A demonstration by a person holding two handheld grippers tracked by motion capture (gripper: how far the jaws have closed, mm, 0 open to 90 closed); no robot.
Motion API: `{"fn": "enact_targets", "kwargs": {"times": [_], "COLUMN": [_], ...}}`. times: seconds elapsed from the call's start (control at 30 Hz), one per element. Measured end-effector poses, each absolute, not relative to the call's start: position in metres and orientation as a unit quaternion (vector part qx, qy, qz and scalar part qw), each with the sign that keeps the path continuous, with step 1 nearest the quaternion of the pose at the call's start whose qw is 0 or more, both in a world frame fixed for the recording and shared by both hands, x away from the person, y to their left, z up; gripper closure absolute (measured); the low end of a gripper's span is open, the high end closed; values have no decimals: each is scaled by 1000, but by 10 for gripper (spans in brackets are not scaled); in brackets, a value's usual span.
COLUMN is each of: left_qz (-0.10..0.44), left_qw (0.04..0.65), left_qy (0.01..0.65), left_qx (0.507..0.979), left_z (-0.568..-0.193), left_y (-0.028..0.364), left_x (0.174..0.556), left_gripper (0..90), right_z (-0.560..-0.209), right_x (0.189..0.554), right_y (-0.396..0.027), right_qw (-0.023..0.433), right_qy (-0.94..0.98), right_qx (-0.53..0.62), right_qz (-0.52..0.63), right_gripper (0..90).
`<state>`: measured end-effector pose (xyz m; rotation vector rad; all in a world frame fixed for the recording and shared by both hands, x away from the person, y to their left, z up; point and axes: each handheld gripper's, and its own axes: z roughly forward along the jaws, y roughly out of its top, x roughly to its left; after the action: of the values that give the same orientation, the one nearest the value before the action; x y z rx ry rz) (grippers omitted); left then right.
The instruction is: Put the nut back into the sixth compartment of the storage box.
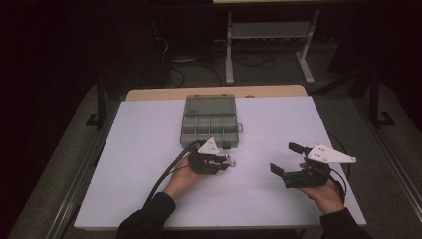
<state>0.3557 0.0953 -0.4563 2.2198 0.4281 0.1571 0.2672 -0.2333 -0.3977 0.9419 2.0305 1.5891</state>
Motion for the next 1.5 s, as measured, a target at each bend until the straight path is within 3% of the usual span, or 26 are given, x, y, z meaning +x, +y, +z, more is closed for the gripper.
{"fn": "enact_targets", "kwargs": {"times": [0.5, 0.87, 1.5], "left_qz": [72, 91, 127], "left_qw": [446, 471, 461], "left_qy": [179, 218, 278], "left_qx": [874, 850, 833], "left_z": [-428, -408, -405], "left_y": [113, 136, 167], "left_x": [358, 367, 405], "left_gripper": [698, 698, 698], "right_z": [-398, -398, -399], "right_x": [268, 267, 268], "right_y": [-234, -233, -233], "right_qw": [199, 198, 197], "right_qy": [725, 726, 725], "right_qx": [336, 337, 342], "right_qz": [568, 565, 564], "right_gripper": [21, 21, 22]}}
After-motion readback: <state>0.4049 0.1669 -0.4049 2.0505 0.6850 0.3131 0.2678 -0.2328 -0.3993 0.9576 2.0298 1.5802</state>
